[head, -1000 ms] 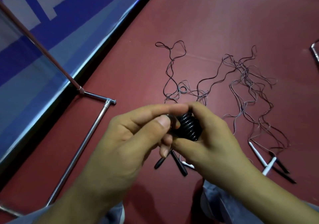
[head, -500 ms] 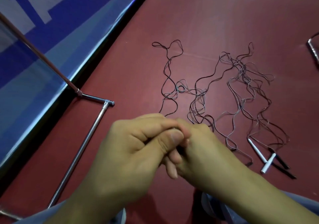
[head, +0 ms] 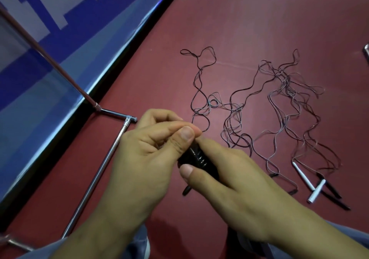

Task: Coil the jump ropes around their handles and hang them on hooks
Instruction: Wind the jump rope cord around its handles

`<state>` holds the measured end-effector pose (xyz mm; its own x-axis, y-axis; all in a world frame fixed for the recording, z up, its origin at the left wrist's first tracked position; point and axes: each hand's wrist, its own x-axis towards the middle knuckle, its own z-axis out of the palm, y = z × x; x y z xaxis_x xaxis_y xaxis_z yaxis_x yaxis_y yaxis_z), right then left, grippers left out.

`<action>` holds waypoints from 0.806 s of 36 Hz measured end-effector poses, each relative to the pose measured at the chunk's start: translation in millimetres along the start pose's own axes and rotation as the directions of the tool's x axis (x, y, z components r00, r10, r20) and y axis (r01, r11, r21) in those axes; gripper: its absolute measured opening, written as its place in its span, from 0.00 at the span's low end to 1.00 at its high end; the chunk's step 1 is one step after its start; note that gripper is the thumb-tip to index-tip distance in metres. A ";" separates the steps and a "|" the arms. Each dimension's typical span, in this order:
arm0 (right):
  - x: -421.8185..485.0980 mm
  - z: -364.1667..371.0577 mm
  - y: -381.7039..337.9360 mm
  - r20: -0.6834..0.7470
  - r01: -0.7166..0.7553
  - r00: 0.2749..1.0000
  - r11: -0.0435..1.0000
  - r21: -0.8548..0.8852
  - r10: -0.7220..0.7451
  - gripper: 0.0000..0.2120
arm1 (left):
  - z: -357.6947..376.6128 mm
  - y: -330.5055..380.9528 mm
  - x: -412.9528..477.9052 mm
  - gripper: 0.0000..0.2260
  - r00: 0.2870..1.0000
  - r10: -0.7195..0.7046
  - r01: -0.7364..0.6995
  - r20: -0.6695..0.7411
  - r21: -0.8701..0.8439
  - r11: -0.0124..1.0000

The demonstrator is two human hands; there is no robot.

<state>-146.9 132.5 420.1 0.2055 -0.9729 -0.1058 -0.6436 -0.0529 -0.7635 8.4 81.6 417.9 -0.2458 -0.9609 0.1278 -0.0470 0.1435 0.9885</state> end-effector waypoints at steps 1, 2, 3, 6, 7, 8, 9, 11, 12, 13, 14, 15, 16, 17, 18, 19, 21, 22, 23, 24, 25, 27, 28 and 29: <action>-0.5 -2.1 0.1 0.000 -0.025 1.000 0.999 0.037 0.025 0.17 | 0.3 -0.6 -0.7 0.06 0.998 -0.051 0.048 -0.029 -0.070 0.996; -1.0 -3.3 1.0 -0.003 -0.030 1.000 0.997 0.072 0.031 0.18 | -0.9 -1.6 -1.8 0.06 0.996 -0.091 0.087 -0.024 -0.120 0.989; -1.3 -5.1 0.8 -0.003 -0.030 1.000 0.995 0.096 0.030 0.19 | 0.0 -2.8 -1.9 0.07 0.994 -0.107 0.103 -0.019 -0.144 0.984; -1.5 -6.6 2.4 -0.021 -0.008 1.000 0.992 0.124 0.010 0.22 | 0.8 -5.4 -3.0 0.07 0.989 -0.146 0.144 0.003 -0.179 0.973; -1.8 -6.9 1.3 -0.022 -0.008 1.000 0.992 0.122 0.011 0.22 | 0.8 -5.9 -4.0 0.07 0.989 -0.148 0.146 0.000 -0.196 0.970; -1.9 -6.5 2.4 -0.027 0.002 1.000 0.995 0.103 0.001 0.23 | 1.1 -6.0 -5.3 0.07 0.988 -0.156 0.153 0.004 -0.201 0.967; -2.0 -6.6 2.9 -0.033 0.001 0.999 0.997 0.075 0.001 0.23 | 2.0 -6.5 -6.8 0.07 0.985 -0.170 0.166 0.001 -0.218 0.962; -2.0 -5.0 5.7 -0.063 0.010 0.998 1.000 -0.011 -0.011 0.23 | 4.6 -7.7 -9.5 0.08 0.975 -0.221 0.211 -0.013 -0.248 0.946; -1.6 -3.9 6.1 -0.086 0.016 0.996 0.998 -0.064 -0.022 0.22 | 6.4 -8.1 -10.5 0.08 0.965 -0.260 0.242 -0.025 -0.284 0.928; -1.4 -2.4 6.4 -0.115 0.019 0.993 0.993 -0.113 -0.032 0.22 | 8.6 -8.1 -10.8 0.07 0.952 -0.304 0.275 -0.037 -0.335 0.901; -1.4 -0.9 6.7 -0.149 0.022 0.988 0.990 -0.141 -0.043 0.21 | 10.9 -7.2 -10.8 0.08 0.936 -0.350 0.307 -0.043 -0.389 0.868; -1.5 0.4 5.9 -0.181 0.021 0.982 0.988 -0.152 -0.049 0.21 | 12.9 -5.8 -10.3 0.09 0.921 -0.385 0.326 -0.054 -0.435 0.840; -1.7 1.7 6.0 -0.212 0.022 0.976 0.988 -0.153 -0.055 0.21 | 14.0 -4.4 -9.7 0.11 0.910 -0.408 0.333 -0.067 -0.467 0.819; -1.8 2.6 6.1 -0.235 0.023 0.970 0.988 -0.152 -0.058 0.21 | 14.7 -3.3 -9.0 0.12 0.901 -0.427 0.338 -0.083 -0.485 0.807; -2.0 3.4 6.8 -0.249 0.027 0.966 0.988 -0.151 -0.064 0.20 | 15.1 -3.1 -8.3 0.11 0.895 -0.436 0.339 -0.092 -0.491 0.802; -1.9 4.1 7.5 -0.252 0.027 0.966 0.988 -0.151 -0.065 0.20 | 15.3 -3.1 -7.8 0.10 0.892 -0.440 0.340 -0.103 -0.488 0.804; -1.4 4.7 8.6 -0.250 0.025 0.966 0.989 -0.145 -0.061 0.18 | 15.0 -4.2 -7.2 0.08 0.890 -0.440 0.341 -0.120 -0.467 0.816; -1.0 5.0 9.0 -0.256 0.025 0.965 0.989 -0.143 -0.061 0.18 | 14.8 -4.8 -7.3 0.08 0.887 -0.443 0.342 -0.131 -0.458 0.821; -0.4 5.5 9.0 -0.267 0.026 0.962 0.989 -0.143 -0.064 0.18 | 14.1 -5.1 -7.7 0.09 0.883 -0.447 0.342 -0.145 -0.454 0.822; 0.0 6.0 9.1 -0.277 0.026 0.959 0.989 -0.147 -0.067 0.19 | 13.6 -4.8 -7.9 0.10 0.881 -0.448 0.342 -0.152 -0.451 0.825; 0.2 6.5 9.1 -0.280 0.026 0.958 0.988 -0.155 -0.069 0.19 | 13.0 -4.8 -7.9 0.09 0.881 -0.446 0.340 -0.158 -0.444 0.829; 0.4 8.5 9.5 -0.267 0.023 0.961 0.984 -0.179 -0.071 0.21 | 11.1 -5.2 -7.9 0.04 0.886 -0.433 0.332 -0.169 -0.422 0.844; 0.3 9.5 10.1 -0.262 0.021 0.962 0.981 -0.192 -0.072 0.22 | 10.1 -5.5 -8.0 0.03 0.885 -0.430 0.332 -0.176 -0.407 0.851; 0.4 10.4 10.6 -0.259 0.018 0.963 0.978 -0.208 -0.073 0.23 | 8.8 -5.9 -8.4 0.03 0.885 -0.429 0.334 -0.182 -0.396 0.855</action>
<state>-146.0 134.0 405.3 0.0536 -0.9915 0.1185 -0.7789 -0.1158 -0.6164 2.2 90.9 410.3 -0.0215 -0.9548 -0.2966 0.2616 -0.2917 0.9200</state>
